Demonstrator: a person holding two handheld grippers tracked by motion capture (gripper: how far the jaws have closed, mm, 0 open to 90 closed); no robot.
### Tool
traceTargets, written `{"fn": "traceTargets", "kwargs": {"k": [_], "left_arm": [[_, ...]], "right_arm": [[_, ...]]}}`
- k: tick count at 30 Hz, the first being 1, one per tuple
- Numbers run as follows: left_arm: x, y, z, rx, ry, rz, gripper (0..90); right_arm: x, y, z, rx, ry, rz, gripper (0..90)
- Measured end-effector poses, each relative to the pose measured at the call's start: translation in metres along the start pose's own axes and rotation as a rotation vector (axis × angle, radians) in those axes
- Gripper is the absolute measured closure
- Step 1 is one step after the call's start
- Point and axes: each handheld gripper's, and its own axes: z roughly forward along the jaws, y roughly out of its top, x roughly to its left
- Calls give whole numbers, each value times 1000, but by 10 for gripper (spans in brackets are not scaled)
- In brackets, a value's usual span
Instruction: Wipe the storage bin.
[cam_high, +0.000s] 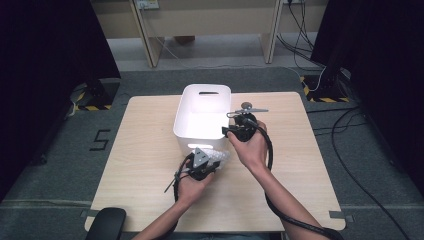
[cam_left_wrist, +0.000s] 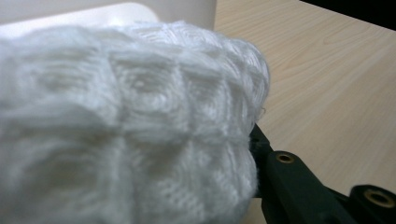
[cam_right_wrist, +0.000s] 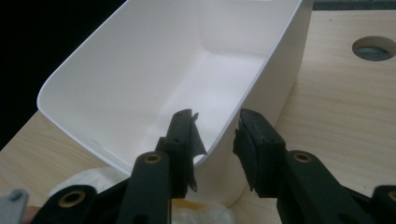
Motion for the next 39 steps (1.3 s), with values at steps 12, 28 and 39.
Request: {"fn": "traceTargets", "kwargs": {"k": [12, 28, 39], "left_arm": [[45, -3, -72, -33, 50, -86, 750], [122, -3, -152, -87, 267, -174, 748], [161, 10, -134, -67, 347, -176, 747]], "right_arm": [[0, 7, 16, 59, -40, -5, 634], [-9, 21, 19, 158, -53, -57, 828], [-29, 30, -20, 95, -52, -96, 786]]}}
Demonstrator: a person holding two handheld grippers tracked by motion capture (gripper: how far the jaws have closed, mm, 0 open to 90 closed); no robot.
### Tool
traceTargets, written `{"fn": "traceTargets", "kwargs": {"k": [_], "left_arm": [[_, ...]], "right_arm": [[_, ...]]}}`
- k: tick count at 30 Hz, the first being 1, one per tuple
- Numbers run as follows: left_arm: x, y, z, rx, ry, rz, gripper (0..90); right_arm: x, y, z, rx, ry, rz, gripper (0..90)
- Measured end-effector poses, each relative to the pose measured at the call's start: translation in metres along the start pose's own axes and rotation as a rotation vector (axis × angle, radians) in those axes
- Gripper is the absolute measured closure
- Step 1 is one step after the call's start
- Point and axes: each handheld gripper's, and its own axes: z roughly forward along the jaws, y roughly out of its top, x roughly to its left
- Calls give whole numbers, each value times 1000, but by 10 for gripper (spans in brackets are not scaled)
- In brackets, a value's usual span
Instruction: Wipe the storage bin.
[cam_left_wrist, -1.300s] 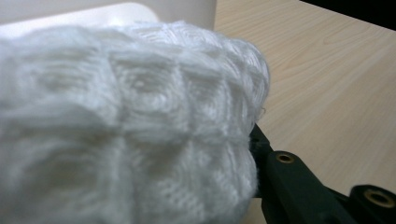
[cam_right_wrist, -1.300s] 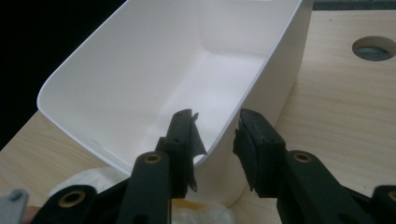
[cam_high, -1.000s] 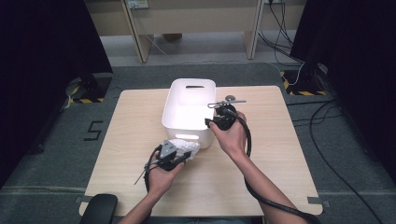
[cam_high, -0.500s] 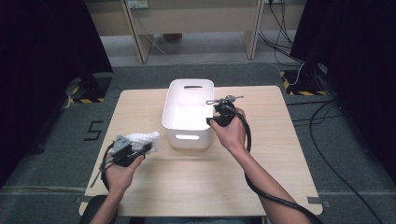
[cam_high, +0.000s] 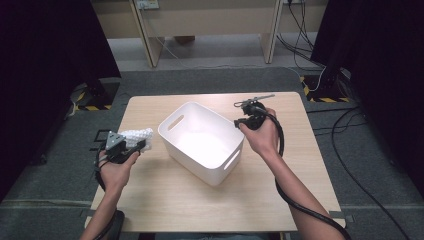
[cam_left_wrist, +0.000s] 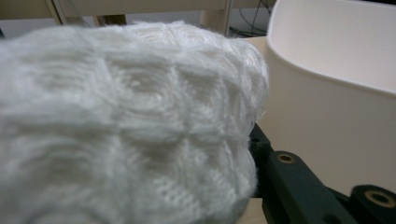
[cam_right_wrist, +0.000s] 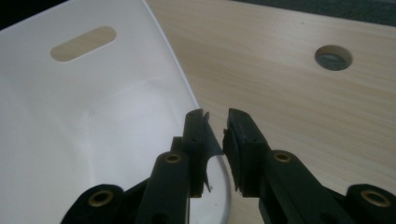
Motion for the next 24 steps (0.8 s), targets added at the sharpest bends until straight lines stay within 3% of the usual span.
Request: {"fn": "traceTargets", "kwargs": {"k": [3, 6, 8, 10, 11, 13, 19, 22, 24], "left_arm": [[6, 2, 15, 9, 10, 1, 747], [11, 2, 28, 29, 18, -3, 747], [11, -1, 35, 26, -7, -21, 747], [9, -3, 40, 29, 5, -4, 747], [7, -4, 42, 24, -10, -19, 747], [3, -4, 45, 24, -16, -5, 747], [-2, 2, 50, 3, -29, -4, 748], [-5, 3, 52, 1, -50, -1, 748], [-6, 4, 53, 1, -58, 6, 748]], "right_arm": [[-2, -10, -17, -16, 12, 34, 823], [-1, -23, -25, 18, 13, 34, 882], [-1, -31, -24, 46, 12, 36, 900], [-2, -37, -23, 51, 3, 38, 900], [-2, -39, -23, 47, 10, 48, 900], [-3, -43, -23, 56, 12, 56, 900], [4, -52, -27, 71, 28, 31, 900], [9, -58, -25, 94, 73, 30, 900], [14, -60, -25, 90, 62, 5, 900]]}}
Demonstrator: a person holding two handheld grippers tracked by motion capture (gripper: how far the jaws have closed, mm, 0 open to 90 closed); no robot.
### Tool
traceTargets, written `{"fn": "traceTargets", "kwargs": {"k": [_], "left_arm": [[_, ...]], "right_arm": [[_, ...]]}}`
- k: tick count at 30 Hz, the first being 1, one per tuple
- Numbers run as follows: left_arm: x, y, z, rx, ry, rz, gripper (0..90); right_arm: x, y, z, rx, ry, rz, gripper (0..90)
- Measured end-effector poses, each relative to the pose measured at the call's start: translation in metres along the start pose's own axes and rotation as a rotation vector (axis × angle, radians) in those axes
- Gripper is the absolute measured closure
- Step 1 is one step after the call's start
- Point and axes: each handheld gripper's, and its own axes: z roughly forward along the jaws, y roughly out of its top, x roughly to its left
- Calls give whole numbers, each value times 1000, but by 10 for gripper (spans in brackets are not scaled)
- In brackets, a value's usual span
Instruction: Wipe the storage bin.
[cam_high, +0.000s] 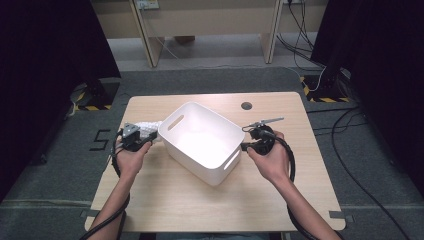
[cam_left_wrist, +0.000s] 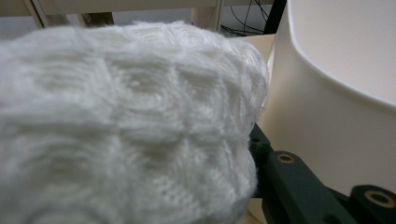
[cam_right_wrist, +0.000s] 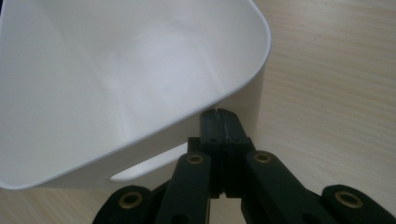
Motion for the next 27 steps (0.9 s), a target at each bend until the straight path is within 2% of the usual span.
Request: {"fn": "traceTargets", "kwargs": {"k": [2, 6, 9, 14, 16, 19, 23, 27], "left_arm": [[-2, 0, 1, -1, -16, 5, 749], [-5, -1, -2, 3, -32, 16, 751], [-4, -4, -7, 3, -41, 5, 751], [-6, -8, -15, 3, -42, 14, 752], [-10, -9, -18, 3, -49, 21, 753], [-20, -11, -23, 3, -69, 44, 753], [-28, -14, -26, -9, -81, 41, 752], [-34, -14, -26, -7, -78, 57, 751]], "right_arm": [[-1, 1, 1, -5, 5, 5, 900], [-9, 9, 5, -12, -14, 21, 900], [-13, 21, 13, -22, -42, 38, 900], [-16, 45, 36, -57, -97, 68, 900], [-17, 51, 43, -62, -108, 92, 900], [-19, 56, 48, -73, -149, 98, 899], [-27, 56, 44, -98, -170, 135, 843], [-25, 52, 27, -152, -163, 161, 802]]}}
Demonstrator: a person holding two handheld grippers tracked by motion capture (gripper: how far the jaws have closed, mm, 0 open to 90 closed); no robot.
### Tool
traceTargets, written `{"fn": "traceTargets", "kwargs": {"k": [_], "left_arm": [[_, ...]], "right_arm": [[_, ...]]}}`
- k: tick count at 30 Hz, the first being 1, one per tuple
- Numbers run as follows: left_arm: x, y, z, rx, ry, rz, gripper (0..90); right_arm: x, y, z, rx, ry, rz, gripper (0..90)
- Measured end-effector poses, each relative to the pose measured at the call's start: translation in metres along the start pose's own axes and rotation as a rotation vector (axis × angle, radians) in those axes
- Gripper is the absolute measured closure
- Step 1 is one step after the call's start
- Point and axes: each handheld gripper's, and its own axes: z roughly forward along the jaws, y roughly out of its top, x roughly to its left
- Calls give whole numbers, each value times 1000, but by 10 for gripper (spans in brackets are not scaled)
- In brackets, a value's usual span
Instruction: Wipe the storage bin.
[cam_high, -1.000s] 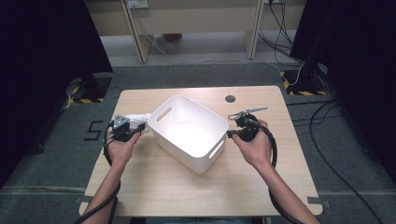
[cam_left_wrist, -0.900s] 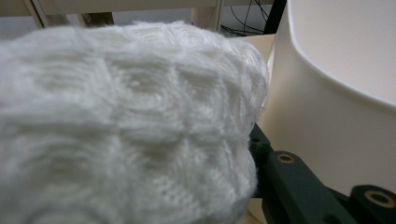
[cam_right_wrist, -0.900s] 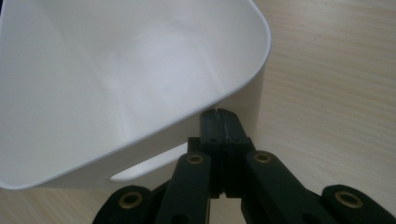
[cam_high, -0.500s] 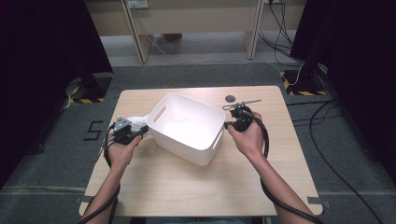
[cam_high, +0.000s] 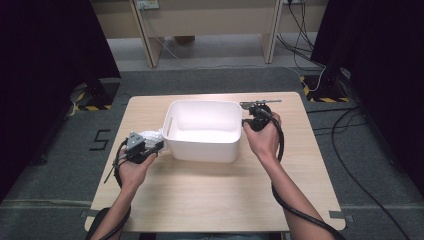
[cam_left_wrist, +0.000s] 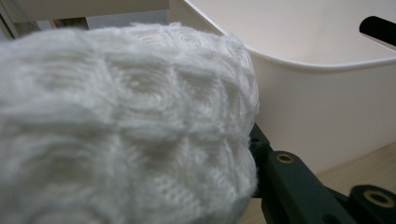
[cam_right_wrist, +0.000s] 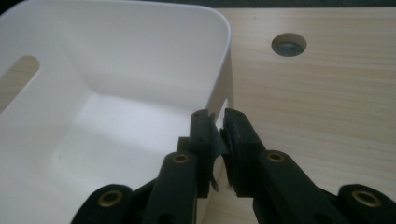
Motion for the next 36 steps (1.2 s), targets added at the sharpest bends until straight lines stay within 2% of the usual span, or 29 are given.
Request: {"fn": "traceTargets", "kwargs": {"k": [4, 6, 8, 10, 14, 18, 24, 26, 31, 36], "left_arm": [[-6, -1, -3, 0, 3, 12, 751], [-11, -2, -6, 3, 2, 28, 751], [-15, -3, -9, 1, -3, 31, 750], [-18, -3, -11, 3, -7, 36, 750], [-23, -2, -12, 6, 0, 36, 749], [-24, 1, -6, 10, -4, 38, 749], [-23, 2, -5, 9, 3, 34, 748], [-24, -1, -9, -13, 9, 24, 747], [-34, -6, -19, -40, -15, 30, 747], [-41, -8, -19, -55, -35, 33, 747]], "right_arm": [[4, -1, -18, -35, 36, 15, 767], [8, -3, -19, -27, 29, -6, 755], [11, -7, -16, -1, 23, -18, 750], [13, -10, -14, 13, -12, -32, 759], [12, -12, -10, 21, -37, -43, 812], [9, -7, -2, 12, -54, -44, 828], [3, 1, 5, 6, -48, -34, 820], [3, -1, 2, 0, -29, -26, 807], [4, -10, -2, 7, -22, -34, 783], [4, -12, -1, 10, -18, -34, 778]]}}
